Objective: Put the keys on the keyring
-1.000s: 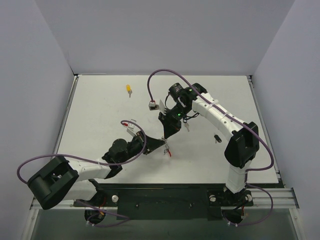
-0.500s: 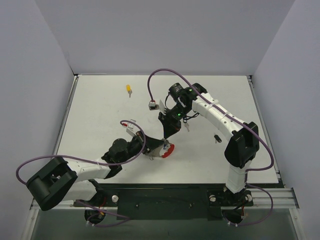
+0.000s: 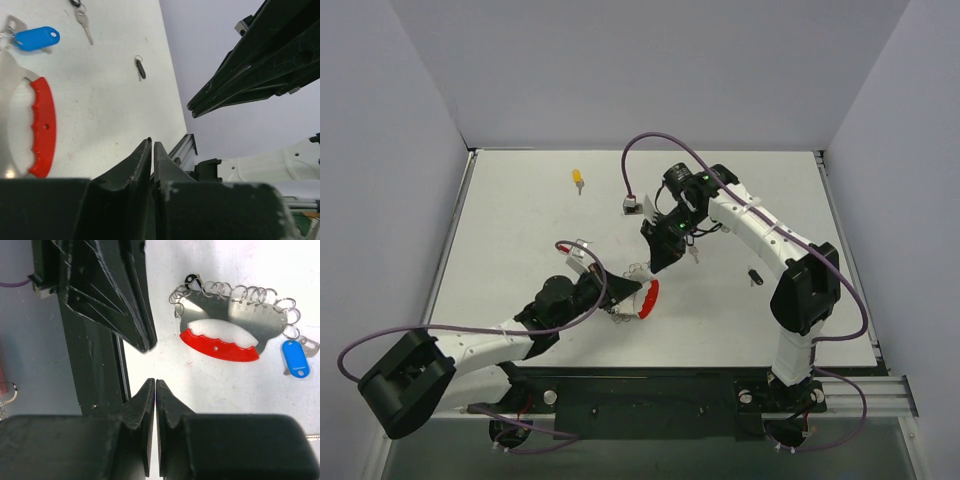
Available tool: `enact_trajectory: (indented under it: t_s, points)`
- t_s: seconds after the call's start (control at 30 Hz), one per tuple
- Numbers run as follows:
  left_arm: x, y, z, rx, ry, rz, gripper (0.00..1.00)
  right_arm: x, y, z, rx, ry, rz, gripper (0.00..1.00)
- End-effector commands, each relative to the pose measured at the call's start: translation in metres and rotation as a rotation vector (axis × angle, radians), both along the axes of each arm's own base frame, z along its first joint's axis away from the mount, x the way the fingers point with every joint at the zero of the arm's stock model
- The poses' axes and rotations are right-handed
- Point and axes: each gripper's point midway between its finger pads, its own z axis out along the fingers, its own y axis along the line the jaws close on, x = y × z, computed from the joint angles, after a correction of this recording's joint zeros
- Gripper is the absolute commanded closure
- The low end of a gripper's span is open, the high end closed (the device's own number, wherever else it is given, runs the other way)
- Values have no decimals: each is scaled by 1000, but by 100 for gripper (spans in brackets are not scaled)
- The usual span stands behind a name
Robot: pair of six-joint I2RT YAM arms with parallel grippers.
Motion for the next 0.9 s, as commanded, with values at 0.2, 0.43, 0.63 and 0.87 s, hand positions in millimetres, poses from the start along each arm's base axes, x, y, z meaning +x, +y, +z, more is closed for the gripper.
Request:
enact_trajectory:
  t_s: [0.2,0.43,0.63,0.87]
  points:
    - [33,79,-25,412,-129,204,58,31,-3,-37,-68,5,-201,84]
    - [42,94,-20,485,-137,172,40,44,7,-60,-135,-15,-283,60]
    - [45,101,32,628,-203,86,36,82,27,-69,-169,21,-523,60]
    - [59,153,56,979,-425,167,29,107,36,-90,-246,42,-726,62]
